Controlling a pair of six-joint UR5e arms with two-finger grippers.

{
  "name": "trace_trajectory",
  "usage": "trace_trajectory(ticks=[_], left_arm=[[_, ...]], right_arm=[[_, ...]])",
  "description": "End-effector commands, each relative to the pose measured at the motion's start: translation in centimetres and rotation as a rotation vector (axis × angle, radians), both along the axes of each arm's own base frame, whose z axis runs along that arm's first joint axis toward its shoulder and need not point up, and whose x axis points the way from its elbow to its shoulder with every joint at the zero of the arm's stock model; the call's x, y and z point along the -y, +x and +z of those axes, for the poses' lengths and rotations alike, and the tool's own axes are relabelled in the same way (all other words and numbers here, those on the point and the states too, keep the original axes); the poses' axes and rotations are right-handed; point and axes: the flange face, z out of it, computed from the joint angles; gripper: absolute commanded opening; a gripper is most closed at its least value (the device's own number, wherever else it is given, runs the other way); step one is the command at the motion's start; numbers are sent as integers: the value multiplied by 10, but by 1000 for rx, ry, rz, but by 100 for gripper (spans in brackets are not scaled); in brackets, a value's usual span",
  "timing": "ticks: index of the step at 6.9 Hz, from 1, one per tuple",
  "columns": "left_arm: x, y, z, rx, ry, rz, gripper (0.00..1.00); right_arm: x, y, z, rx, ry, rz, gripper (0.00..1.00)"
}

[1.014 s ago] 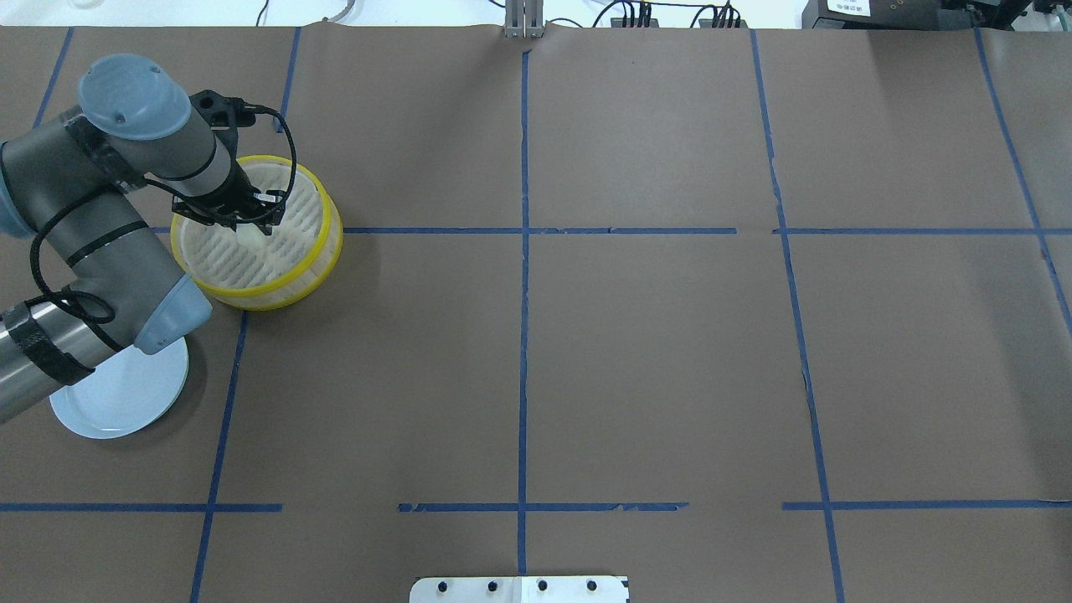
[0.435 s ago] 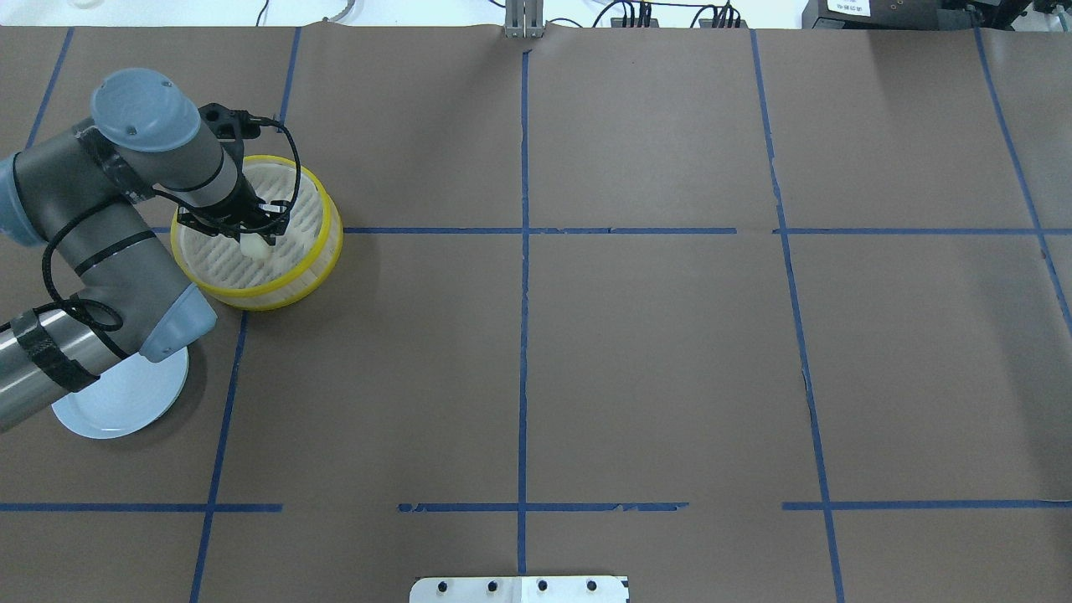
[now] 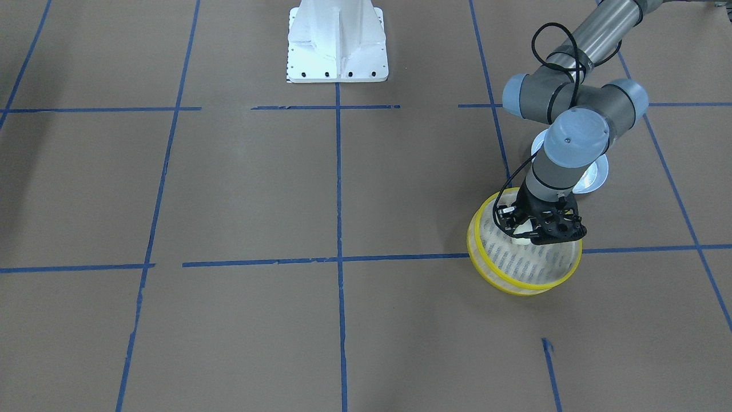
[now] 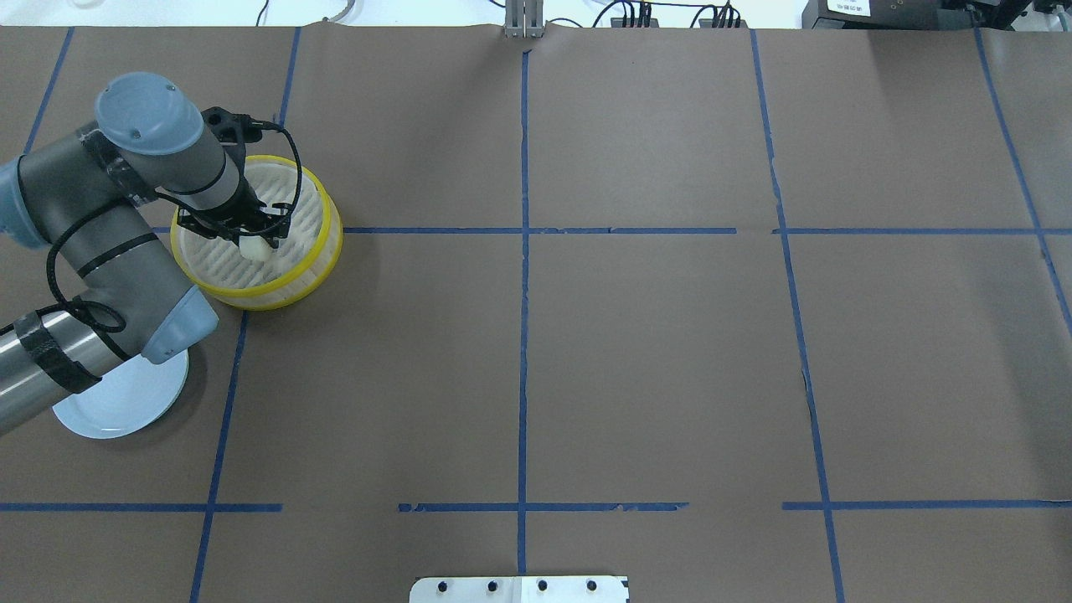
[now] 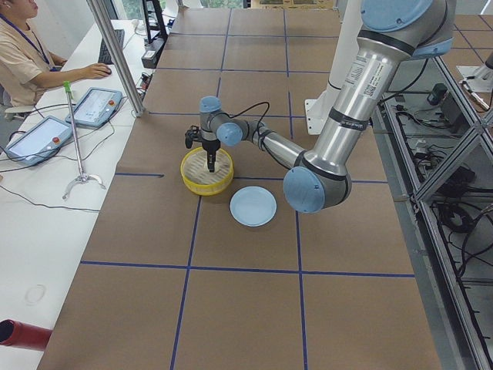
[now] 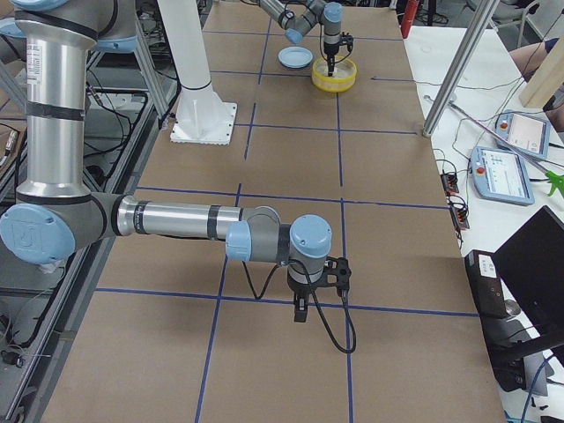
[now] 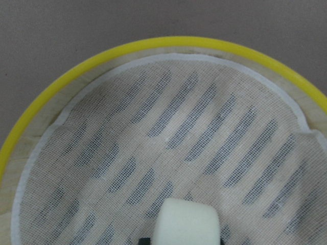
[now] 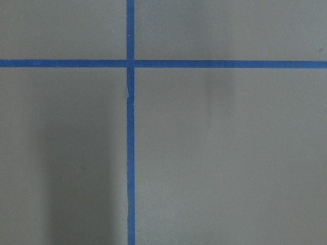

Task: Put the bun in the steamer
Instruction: 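Lower the bun onto the steamer mesh and open the left gripper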

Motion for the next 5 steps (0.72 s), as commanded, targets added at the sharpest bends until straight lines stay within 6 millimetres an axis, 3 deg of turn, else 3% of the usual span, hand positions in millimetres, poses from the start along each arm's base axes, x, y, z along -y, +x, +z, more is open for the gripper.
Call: trace_trajectory(ticks=[1,2,3,4,5], left_arm=[[-1,0,-2,-2,5,4,90],[-1,-2,-3,-1,10,6,99],[10,-20,-3,-5,16,-8,99],[38,-81,-13,-26,60,-25,99],[46,-158,1,-63,88,-8,99]], right_arm=[[0,0,0,0,0,0,100],[0,0,0,0,0,0,100],[0,0,0,0,0,0,100],[0,0,0,0,0,0,100],[0,0,0,0,0,0,100]])
